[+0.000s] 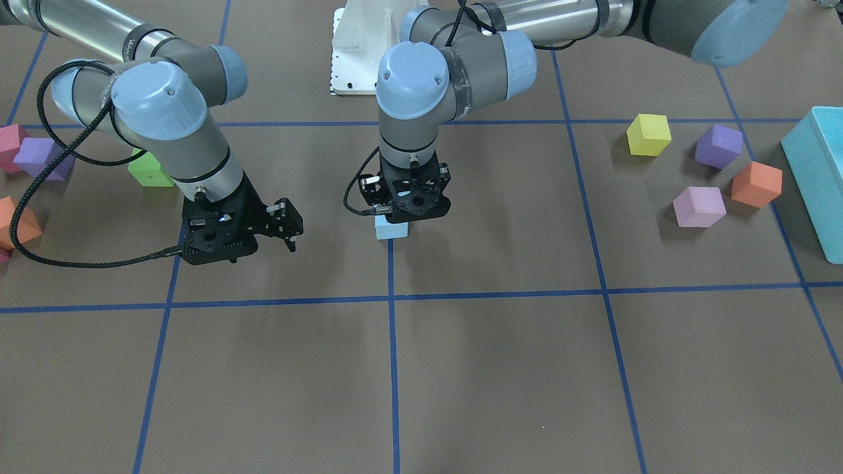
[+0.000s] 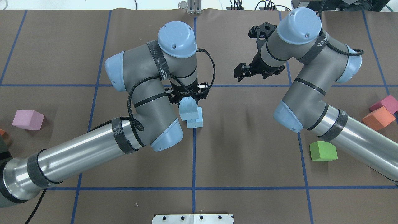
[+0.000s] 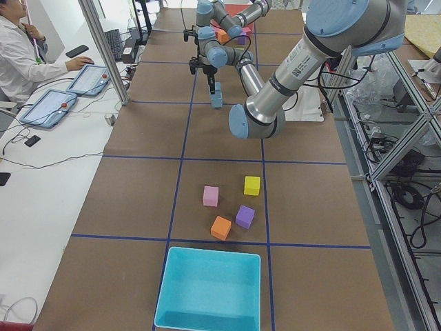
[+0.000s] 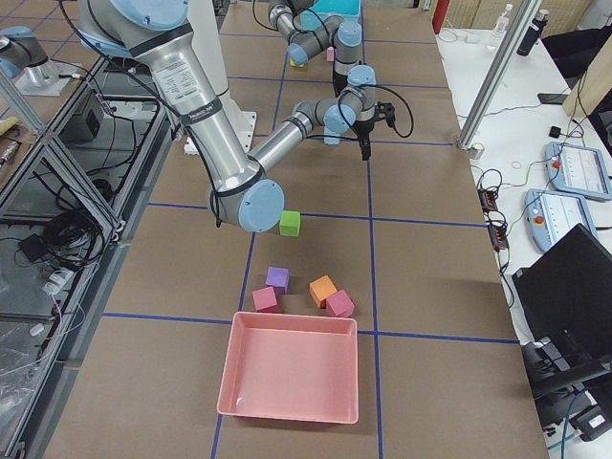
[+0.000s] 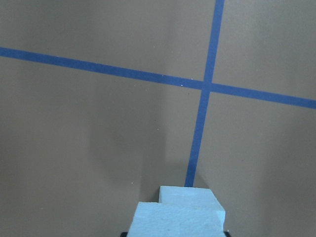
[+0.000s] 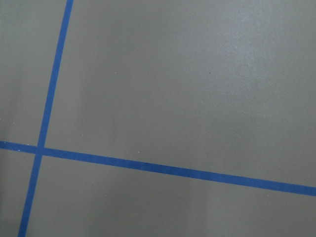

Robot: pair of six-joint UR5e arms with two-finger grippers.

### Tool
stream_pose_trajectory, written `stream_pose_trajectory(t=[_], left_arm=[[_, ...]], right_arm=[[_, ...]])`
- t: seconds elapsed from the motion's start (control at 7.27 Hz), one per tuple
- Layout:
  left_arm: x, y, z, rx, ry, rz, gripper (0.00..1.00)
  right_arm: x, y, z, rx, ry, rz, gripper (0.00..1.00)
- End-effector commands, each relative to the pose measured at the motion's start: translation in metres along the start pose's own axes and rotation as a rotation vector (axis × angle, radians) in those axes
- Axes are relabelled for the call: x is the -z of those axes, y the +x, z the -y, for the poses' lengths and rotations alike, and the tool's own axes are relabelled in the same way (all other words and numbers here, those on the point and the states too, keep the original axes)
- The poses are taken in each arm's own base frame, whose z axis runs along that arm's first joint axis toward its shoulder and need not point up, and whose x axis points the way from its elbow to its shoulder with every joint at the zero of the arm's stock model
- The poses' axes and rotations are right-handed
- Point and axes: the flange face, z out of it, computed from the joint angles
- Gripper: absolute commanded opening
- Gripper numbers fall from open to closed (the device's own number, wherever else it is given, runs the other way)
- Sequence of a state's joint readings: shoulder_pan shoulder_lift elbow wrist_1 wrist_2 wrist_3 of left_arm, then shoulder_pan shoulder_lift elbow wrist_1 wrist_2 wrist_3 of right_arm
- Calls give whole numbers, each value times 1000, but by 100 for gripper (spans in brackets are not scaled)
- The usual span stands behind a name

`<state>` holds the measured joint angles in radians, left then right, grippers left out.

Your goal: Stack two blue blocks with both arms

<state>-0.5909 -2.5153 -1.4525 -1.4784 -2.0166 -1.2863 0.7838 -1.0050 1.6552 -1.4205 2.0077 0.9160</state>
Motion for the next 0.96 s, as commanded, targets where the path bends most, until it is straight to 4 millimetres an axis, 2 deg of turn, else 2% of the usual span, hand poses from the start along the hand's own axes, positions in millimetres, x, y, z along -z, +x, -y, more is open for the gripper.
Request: stream_pose_trajectory(t=[0.0,0.55,0.69,0.83], left_arm=[[-10,6,-6,-23,9,-13,63],[-10,6,-6,-25,11,-17,65],[-8,5,-5,-27,39,-13,98],[-3,5,-5,-29,62,-17,98]], right_arm=[[-1,2,0,1,0,-3,100],[-3,5,-1,-1,0,-10,100],[-4,6,-1,-1,0,-12,100],[-4,6,-1,-1,1,-13,100]])
